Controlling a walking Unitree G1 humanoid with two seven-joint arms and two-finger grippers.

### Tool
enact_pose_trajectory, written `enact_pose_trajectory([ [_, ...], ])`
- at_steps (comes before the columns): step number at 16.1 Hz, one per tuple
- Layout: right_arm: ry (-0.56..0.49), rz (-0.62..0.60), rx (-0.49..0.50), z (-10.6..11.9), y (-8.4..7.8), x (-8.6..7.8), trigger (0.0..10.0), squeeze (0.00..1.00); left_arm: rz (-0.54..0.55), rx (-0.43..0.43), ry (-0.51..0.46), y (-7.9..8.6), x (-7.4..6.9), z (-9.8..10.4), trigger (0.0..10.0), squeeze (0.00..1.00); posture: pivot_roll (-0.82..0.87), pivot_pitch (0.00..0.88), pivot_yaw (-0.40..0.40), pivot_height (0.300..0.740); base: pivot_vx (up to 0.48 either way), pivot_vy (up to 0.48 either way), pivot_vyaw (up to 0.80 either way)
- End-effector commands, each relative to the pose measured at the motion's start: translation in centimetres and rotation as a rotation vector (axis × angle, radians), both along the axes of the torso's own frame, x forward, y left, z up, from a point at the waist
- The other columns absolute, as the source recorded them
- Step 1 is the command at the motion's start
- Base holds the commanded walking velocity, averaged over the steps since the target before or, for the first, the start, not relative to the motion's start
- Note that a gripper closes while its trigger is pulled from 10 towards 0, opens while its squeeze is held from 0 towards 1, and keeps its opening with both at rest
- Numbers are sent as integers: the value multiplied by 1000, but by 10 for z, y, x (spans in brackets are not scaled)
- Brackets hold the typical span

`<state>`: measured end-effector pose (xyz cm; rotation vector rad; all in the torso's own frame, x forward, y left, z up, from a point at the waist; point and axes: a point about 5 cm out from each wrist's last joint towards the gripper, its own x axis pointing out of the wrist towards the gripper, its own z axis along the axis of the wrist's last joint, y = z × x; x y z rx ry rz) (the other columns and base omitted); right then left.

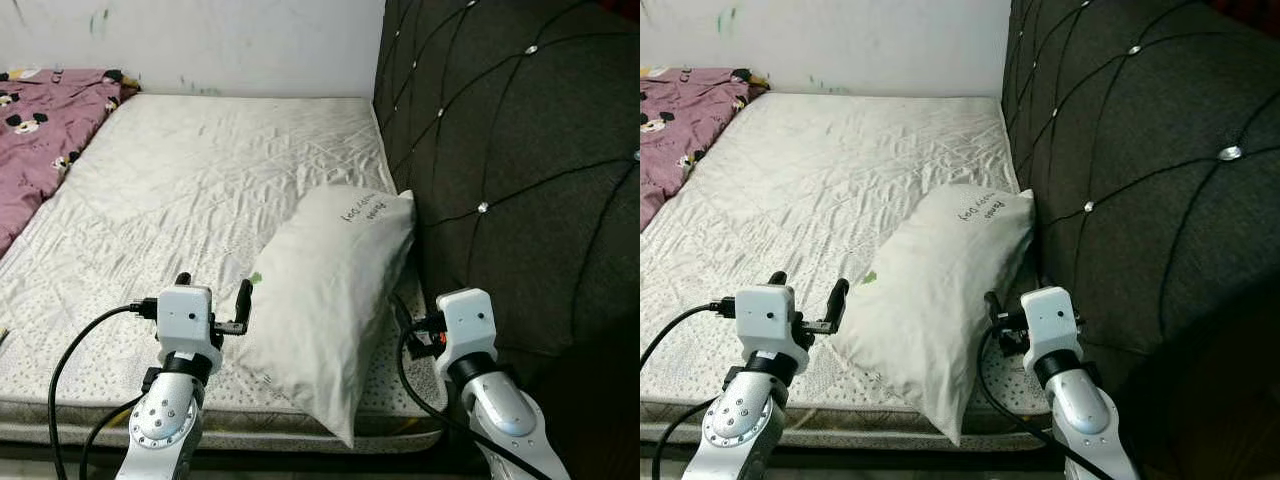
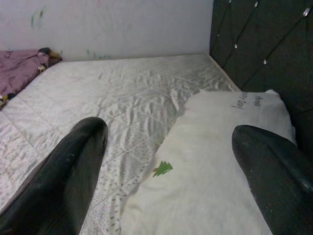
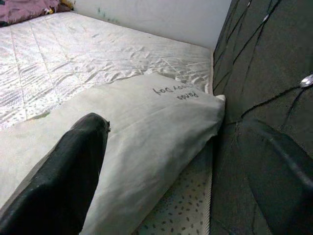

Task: Clean up the room

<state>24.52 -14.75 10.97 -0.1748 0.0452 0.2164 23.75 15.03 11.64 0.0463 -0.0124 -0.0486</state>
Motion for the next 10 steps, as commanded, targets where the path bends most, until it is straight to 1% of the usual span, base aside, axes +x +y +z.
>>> enact_pose_trajectory([
  [1, -16, 12, 10, 6, 3, 0, 10000, 0, 14, 9, 1, 2, -2, 1, 10000, 0, 4, 82, 9, 663, 0, 0, 0],
  [7, -12, 10, 12, 6, 3, 2, 10000, 0, 8, 9, 6, 1, 0, 1, 10000, 0, 1, 90, 6, 599, 0, 0, 0],
  [9, -12, 10, 11, 6, 2, 2, 10000, 0, 8, 8, 6, 0, 1, 2, 10000, 0, 0, 95, 5, 582, 0, 0, 0],
  [10, -12, 10, 11, 6, 2, 2, 10000, 0, 7, 8, 6, 0, 1, 2, 10000, 0, 0, 95, 5, 582, 0, 0, 0],
])
